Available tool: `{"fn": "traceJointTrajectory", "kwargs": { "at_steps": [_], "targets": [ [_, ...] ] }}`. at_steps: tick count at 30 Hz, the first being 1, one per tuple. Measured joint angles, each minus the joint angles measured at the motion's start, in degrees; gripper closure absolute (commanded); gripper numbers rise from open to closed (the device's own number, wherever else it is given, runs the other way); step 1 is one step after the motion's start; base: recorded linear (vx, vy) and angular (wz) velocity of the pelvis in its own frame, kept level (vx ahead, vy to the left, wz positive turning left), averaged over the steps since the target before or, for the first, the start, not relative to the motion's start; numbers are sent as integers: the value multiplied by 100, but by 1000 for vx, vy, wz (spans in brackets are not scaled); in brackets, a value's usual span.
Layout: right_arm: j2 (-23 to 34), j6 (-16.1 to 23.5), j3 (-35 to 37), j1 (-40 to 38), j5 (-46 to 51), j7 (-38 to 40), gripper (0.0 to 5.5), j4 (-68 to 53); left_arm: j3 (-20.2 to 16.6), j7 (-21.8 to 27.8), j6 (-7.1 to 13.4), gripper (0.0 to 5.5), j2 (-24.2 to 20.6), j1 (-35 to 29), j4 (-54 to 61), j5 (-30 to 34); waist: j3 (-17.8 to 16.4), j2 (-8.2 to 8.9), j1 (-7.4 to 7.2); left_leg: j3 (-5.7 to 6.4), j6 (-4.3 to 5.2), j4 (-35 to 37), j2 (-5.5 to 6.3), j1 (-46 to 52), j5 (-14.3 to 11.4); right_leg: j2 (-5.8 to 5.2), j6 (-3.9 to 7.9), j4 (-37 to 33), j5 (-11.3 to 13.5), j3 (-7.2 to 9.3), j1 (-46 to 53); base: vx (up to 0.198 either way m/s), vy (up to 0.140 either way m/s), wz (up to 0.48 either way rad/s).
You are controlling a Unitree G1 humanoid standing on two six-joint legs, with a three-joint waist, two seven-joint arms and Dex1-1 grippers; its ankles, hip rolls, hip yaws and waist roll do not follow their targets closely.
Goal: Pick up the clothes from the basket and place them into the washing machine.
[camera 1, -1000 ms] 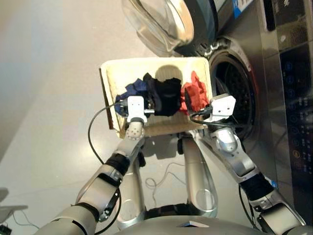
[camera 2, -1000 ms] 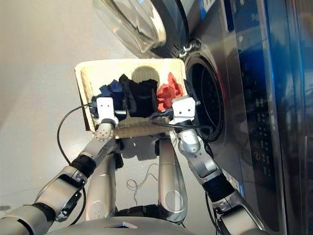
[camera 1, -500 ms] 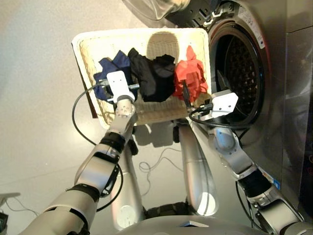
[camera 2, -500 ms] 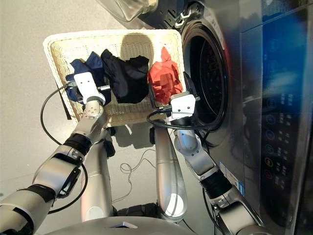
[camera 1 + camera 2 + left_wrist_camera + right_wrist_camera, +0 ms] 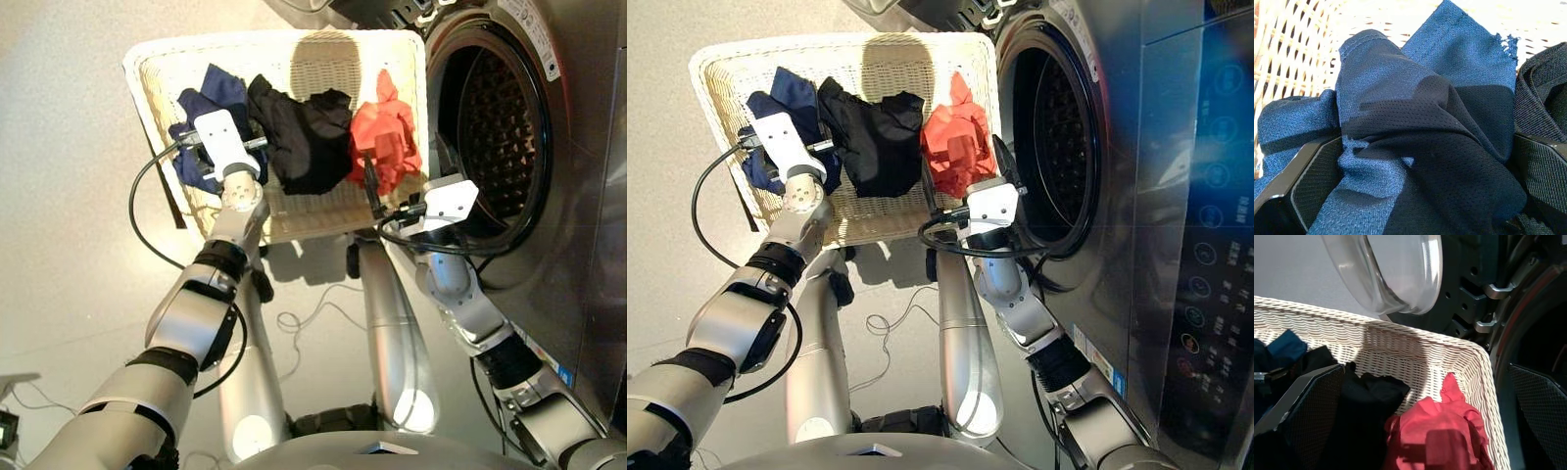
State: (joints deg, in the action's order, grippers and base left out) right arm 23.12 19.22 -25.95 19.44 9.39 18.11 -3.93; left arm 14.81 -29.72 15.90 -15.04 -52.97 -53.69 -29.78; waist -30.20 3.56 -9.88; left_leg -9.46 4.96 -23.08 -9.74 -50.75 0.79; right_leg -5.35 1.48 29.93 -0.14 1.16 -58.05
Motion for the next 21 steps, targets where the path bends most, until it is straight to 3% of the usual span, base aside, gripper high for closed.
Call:
{"fn": "traceJointTrajectory", "kwargs": {
  "at_steps": [8, 14, 17, 21],
  "targets": [
    [-8, 0, 0, 11, 2, -7, 0, 50, -15, 7, 5, 550, -89, 91, 129, -60, 0, 0, 26, -9, -9, 116, 40, 56, 32, -26, -1, -28, 11, 2, 39, 0, 0, 0],
    [-227, 4, 95, 25, 34, 23, 0, 538, 79, 9, 18, 550, 113, 1136, 1326, -37, -2, 2, 56, -60, -1, 848, 201, 738, 245, -102, -3, -360, 82, 13, 509, 0, 0, 0],
    [-378, -4, 172, 51, 124, 138, 0, 901, 152, 75, 35, 550, 220, 1855, 2232, 55, -2, -24, 133, -112, -26, 1270, 310, 1119, 384, -169, 54, -538, 93, -3, 773, 0, 0, 0],
    [-361, -85, 319, 38, 131, 173, 0, 1066, 288, 370, 60, 550, 222, 2504, 3278, 69, -17, -192, 412, -119, -92, 1646, 436, 1447, 520, -266, 129, -743, 128, 16, 1045, 0, 0, 0]
  ]
}}
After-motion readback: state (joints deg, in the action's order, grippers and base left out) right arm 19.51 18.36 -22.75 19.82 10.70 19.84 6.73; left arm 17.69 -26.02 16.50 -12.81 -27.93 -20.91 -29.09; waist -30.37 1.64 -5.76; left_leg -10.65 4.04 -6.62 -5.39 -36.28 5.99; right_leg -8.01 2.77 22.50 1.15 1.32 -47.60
